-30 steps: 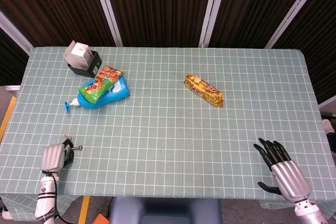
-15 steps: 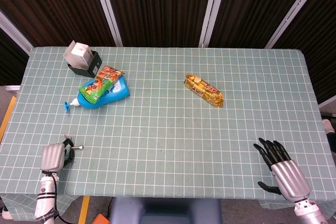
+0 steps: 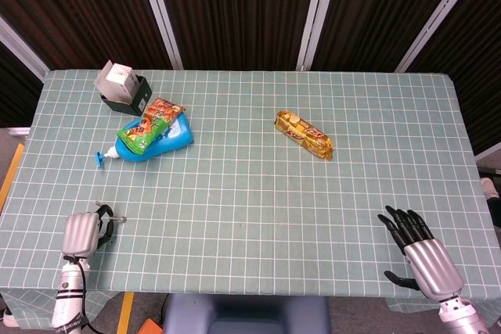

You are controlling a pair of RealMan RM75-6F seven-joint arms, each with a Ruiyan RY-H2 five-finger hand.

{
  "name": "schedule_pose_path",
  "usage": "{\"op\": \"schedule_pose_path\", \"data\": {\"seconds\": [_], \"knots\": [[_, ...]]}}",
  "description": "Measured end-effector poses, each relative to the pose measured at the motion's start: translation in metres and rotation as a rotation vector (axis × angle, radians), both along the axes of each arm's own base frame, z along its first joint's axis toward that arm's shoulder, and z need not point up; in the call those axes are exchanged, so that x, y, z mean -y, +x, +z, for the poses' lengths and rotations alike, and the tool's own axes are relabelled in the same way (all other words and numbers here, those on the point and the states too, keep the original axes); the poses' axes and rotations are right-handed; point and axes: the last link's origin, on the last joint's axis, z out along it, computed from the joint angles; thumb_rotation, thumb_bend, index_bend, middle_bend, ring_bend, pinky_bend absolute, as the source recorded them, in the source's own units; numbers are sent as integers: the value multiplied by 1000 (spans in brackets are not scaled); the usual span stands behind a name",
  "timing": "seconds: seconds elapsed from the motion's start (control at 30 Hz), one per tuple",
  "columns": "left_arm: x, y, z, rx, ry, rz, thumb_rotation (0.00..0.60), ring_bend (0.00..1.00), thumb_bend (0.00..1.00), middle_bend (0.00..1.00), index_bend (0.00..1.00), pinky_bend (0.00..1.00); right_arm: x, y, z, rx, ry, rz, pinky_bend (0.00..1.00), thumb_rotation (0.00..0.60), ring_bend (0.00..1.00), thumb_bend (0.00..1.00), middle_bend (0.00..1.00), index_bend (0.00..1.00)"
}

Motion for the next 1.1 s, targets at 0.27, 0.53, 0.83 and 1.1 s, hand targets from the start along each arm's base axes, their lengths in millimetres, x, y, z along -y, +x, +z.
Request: {"op": "schedule_pose_path", "data": {"seconds": [0.27, 0.53, 0.83, 1.1], "knots": [[0, 8, -1, -18, -18, -19, 600, 1000, 454, 1000, 501, 1000, 0, 0, 1, 2, -1, -2, 0, 600, 0, 200, 0, 0], [0, 8, -2, -28, -35, -14, 600, 1000, 434, 1000, 424, 1000, 0, 0, 1, 3, -3, -2, 0, 600, 0, 201, 0, 0], [4, 12, 5, -17, -29, -37, 600, 1000, 429, 1000, 301, 1000, 0, 1, 1, 2, -7, -1, 0, 600, 0, 201, 0, 0], [42, 33, 40, 96, 6, -190, 600, 181, 427, 194, 109, 434, -1, 0, 1, -6, -5, -3, 0, 600, 0, 200, 0, 0]]}}
